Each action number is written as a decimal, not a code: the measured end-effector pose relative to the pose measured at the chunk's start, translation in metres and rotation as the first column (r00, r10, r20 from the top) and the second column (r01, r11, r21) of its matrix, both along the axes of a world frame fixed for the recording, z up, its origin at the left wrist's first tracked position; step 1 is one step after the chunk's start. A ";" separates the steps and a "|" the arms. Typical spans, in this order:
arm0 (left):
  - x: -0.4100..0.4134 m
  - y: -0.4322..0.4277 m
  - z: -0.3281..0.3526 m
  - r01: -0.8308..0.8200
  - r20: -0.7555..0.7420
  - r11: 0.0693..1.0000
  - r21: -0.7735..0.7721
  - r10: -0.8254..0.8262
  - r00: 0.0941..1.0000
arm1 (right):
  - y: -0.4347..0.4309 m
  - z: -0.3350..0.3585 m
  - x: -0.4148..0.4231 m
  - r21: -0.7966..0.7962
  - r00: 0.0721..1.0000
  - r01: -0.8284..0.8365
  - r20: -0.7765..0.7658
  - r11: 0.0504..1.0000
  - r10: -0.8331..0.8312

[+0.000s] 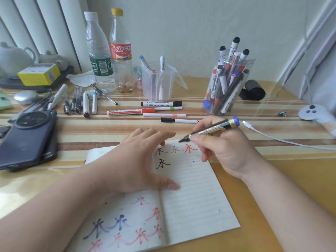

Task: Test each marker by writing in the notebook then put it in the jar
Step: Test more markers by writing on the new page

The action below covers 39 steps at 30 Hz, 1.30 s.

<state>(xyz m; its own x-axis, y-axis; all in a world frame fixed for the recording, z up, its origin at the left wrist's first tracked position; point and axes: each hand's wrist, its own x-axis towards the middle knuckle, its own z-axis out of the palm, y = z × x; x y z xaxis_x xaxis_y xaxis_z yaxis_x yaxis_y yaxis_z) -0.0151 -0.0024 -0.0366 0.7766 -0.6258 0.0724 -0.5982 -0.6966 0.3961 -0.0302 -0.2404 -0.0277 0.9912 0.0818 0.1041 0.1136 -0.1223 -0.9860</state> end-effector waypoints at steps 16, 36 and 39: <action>-0.002 -0.002 0.004 -0.021 -0.027 0.999 0.029 0.022 0.999 | 0.010 -0.002 -0.001 -0.274 0.994 -0.099 -0.069 0.957 0.083; -0.003 -0.004 0.002 -0.006 -0.022 0.999 0.034 0.007 1.000 | 0.014 0.005 -0.004 -0.353 0.986 -0.125 -0.150 0.927 0.076; -0.003 -0.004 0.002 -0.006 -0.018 0.999 0.036 0.007 1.000 | 0.013 0.005 -0.005 -0.319 0.987 -0.126 -0.136 0.939 0.087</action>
<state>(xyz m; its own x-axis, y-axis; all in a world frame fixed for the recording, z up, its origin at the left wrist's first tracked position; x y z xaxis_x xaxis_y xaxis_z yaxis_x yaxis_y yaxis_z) -0.0177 -0.0067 -0.0347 0.7815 -0.6228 0.0362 -0.5869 -0.7142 0.3813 -0.0350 -0.2271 -0.0224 0.9783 0.1972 -0.0636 0.0286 -0.4322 -0.9013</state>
